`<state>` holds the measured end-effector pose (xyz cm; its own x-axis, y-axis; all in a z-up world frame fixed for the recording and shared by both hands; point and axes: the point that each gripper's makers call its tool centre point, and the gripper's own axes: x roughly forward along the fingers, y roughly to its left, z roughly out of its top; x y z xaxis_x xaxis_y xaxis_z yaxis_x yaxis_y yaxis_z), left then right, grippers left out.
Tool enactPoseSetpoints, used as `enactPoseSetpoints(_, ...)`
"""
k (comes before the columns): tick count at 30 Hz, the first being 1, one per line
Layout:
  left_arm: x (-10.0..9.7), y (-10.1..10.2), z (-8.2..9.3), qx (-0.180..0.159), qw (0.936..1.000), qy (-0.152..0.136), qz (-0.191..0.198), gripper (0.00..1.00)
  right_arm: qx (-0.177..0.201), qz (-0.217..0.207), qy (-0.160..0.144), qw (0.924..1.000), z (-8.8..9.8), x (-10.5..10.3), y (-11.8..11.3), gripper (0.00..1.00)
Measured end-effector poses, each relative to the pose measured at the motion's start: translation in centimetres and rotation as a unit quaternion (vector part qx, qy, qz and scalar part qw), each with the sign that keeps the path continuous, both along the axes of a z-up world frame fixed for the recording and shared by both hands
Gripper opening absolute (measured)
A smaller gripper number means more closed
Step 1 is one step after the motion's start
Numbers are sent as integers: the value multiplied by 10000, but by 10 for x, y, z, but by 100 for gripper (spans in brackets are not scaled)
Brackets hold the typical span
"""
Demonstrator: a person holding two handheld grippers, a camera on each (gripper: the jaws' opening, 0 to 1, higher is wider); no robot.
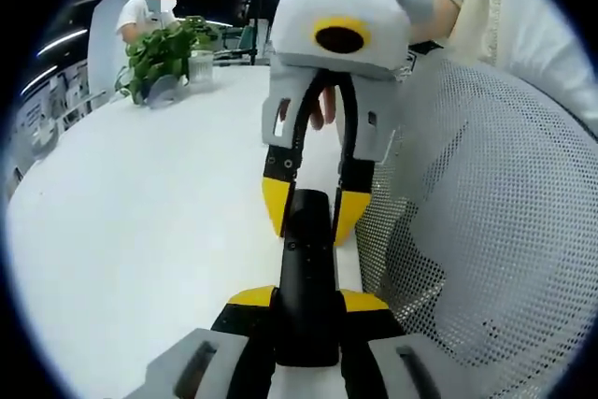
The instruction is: Press the specified remote control buttons in sequence, fully releasing each button before pressing the next.
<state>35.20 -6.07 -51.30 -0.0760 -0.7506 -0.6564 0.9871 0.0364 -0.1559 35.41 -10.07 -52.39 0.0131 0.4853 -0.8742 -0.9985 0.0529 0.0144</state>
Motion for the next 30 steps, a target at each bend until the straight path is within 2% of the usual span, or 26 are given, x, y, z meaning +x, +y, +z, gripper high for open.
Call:
enactPoseSetpoints(3, 0, 0, -1, 5, 10000, -45, -39, 25, 76, -77, -9, 9999, 2, -1, -3, 26)
enactPoseSetpoints(7, 0, 0, -1, 37, 9999, -73, -72, 25, 405, -246, -48, 9989, 2, 0, -4, 26)
enactPoseSetpoints(13, 0, 0, -2, 42, 9999, -80, -64, 25, 610, -156, -106, 9980, 2, 0, -3, 26)
enactPoseSetpoints(18, -2, 0, -3, 205, 9993, -281, -162, 25, 527, -109, -109, 9985, 3, 0, -2, 26)
enactPoseSetpoints(24, -1, 0, -3, 221, 9993, -274, -99, 25, 403, 38, -86, 9991, 2, 1, -3, 26)
enactPoseSetpoints(30, -1, -1, -3, 334, 9988, -340, -138, 25, 190, -56, -135, 9997, 1, 0, -22, 26)
